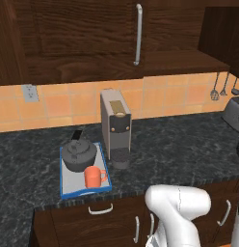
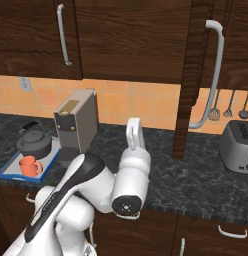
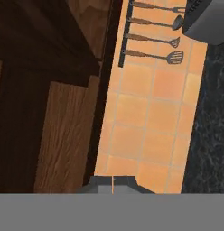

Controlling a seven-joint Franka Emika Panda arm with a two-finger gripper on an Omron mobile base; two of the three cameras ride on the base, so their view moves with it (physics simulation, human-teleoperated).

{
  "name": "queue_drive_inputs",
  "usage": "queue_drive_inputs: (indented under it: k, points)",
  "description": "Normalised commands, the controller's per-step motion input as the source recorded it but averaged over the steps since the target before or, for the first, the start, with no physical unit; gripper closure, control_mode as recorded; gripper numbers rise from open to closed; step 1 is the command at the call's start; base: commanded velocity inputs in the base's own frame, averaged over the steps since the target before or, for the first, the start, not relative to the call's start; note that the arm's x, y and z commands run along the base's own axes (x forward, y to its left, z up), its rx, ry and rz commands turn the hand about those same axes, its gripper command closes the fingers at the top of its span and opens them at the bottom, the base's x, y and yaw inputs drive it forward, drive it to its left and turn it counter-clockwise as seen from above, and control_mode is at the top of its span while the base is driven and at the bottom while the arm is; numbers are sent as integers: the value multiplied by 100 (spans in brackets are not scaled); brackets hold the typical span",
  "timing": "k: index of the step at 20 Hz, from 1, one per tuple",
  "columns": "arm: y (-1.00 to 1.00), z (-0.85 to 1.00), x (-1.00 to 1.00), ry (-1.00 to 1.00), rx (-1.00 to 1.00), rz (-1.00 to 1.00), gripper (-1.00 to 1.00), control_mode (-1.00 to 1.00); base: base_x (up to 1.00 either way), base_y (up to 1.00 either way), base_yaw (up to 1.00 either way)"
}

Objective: Pick the kettle from the counter and place it on the tray. Then pick the mug from the cabinet and place it on the tray. Then close the cabinet doors.

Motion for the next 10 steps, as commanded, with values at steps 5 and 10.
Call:
queue_drive_inputs:
  k: [5,10]
  points:
    - [-66,0,-54,-4,23,0,100,-100,0,0,0]
    - [-32,0,-16,-10,7,0,100,-100,0,0,0]
